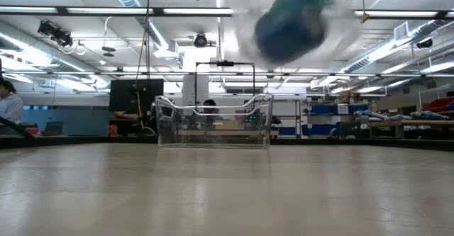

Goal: Roll bandage
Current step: Put the rolled green bandage into the transparent zip bag

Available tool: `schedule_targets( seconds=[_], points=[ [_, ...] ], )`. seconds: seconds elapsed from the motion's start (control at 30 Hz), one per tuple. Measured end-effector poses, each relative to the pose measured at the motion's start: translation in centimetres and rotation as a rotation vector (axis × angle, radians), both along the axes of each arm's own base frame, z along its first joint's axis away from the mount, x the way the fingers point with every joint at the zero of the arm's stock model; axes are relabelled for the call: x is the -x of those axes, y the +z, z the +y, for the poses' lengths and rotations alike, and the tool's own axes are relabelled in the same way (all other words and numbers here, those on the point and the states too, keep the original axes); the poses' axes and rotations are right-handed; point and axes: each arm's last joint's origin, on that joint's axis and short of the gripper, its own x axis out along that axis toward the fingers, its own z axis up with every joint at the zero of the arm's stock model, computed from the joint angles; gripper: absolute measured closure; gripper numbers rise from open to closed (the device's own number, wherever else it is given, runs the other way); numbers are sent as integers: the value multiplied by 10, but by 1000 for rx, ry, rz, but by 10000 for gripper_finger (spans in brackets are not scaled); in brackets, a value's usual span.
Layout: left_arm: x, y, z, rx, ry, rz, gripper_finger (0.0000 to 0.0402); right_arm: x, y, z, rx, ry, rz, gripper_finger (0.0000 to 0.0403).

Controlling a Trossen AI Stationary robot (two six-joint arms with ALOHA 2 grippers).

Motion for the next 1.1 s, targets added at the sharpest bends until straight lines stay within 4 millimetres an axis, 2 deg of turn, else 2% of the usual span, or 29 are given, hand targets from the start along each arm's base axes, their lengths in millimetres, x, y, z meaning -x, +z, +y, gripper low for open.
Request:
schedule_targets(
  seconds=[0.1,0.3,0.43,0.63,0.87,1.1],
  points=[
    [0,0,-1,1,-3,-3,392,-2,0,3,-48,61,0,403],
    [1,-2,-3,16,-8,10,392,-2,-1,3,-85,40,3,377],
    [-4,-15,-8,13,-15,57,392,-3,-9,4,-119,20,31,360],
    [-13,-34,-14,-17,-8,97,392,-2,-25,2,-118,-3,70,355],
    [-14,-34,-12,-24,7,102,392,9,-28,4,-86,-23,140,345],
    [-14,-35,-12,-23,6,105,392,19,-34,8,-94,-94,211,302]
  ],
)
